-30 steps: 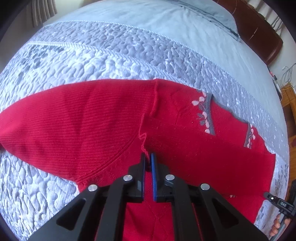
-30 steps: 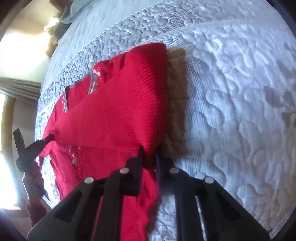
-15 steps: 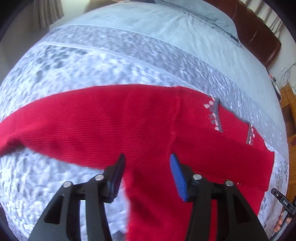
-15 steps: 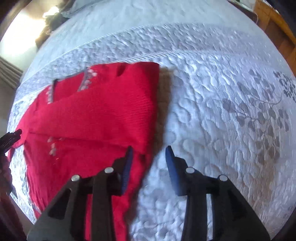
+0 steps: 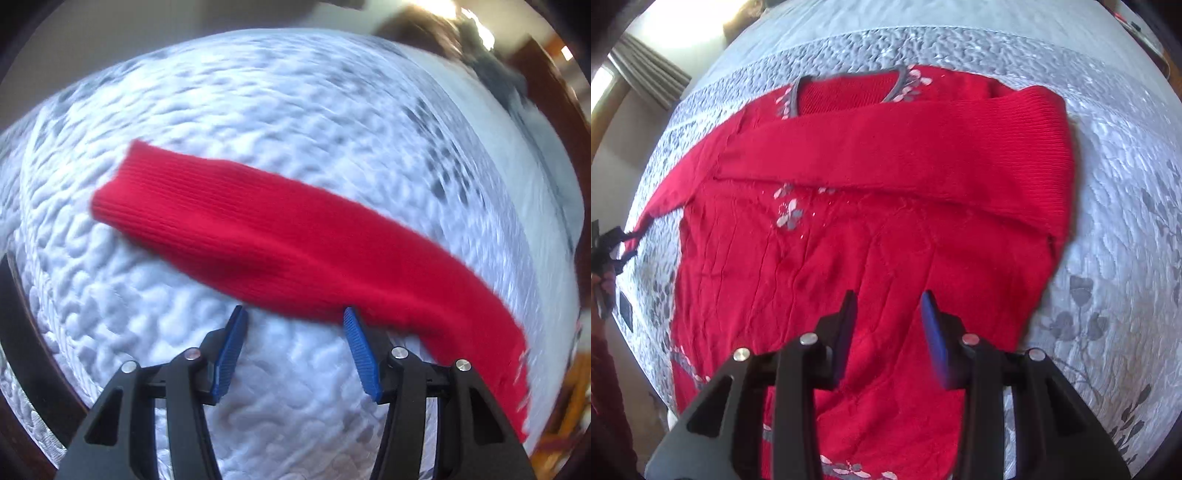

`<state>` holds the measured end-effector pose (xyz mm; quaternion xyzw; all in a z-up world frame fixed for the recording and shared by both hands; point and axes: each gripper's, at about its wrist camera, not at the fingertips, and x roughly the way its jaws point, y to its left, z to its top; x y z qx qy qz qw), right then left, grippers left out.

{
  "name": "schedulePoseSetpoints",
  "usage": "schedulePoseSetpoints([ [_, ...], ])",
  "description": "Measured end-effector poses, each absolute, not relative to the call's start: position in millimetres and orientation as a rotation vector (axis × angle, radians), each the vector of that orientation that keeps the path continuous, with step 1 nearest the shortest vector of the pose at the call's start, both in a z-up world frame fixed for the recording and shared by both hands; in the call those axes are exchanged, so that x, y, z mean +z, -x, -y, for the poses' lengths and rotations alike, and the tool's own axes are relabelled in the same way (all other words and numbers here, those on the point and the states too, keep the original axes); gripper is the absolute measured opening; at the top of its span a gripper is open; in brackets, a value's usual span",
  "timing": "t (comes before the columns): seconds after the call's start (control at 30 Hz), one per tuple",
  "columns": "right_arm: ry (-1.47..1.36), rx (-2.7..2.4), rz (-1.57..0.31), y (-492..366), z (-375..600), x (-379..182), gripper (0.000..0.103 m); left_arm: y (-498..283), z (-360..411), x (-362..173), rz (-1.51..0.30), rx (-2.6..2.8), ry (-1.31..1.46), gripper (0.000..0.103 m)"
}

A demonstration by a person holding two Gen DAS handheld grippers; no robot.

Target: Fold small clothes

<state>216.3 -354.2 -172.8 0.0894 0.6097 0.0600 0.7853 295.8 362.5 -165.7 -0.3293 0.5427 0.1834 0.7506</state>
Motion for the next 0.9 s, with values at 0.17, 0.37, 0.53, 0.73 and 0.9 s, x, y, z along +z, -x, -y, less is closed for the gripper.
schedulePoseSetpoints([
  [0.17,-0.152,0.121,-1.332,-219.8,344.4,-178.9,0.037,-294.0,-401.0,-170.3,-1.147,0.443,0.809,0.055],
  [0.37,-0.126,0.12,-1.342,-219.6,339.8,-186.4,0.037,-285.2,-422.7,-170.9,-1.075,0.474,0.915,0.032],
  [0.53,-0.14,0.108,-1.353,-215.7,345.6,-194.3,0.037,-290.8,-429.0,-174.7,-1.02,0.46,0.971,0.009],
  [0.73,-0.13,0.102,-1.339,-203.9,354.7,-191.0,0.037,-301.7,-381.5,-126.1,-0.889,0.414,0.801,0.008],
  [0.9,-0.145,0.099,-1.331,-196.9,364.3,-188.0,0.037,-327.5,-276.7,-73.9,-0.838,0.2,0.585,0.008],
])
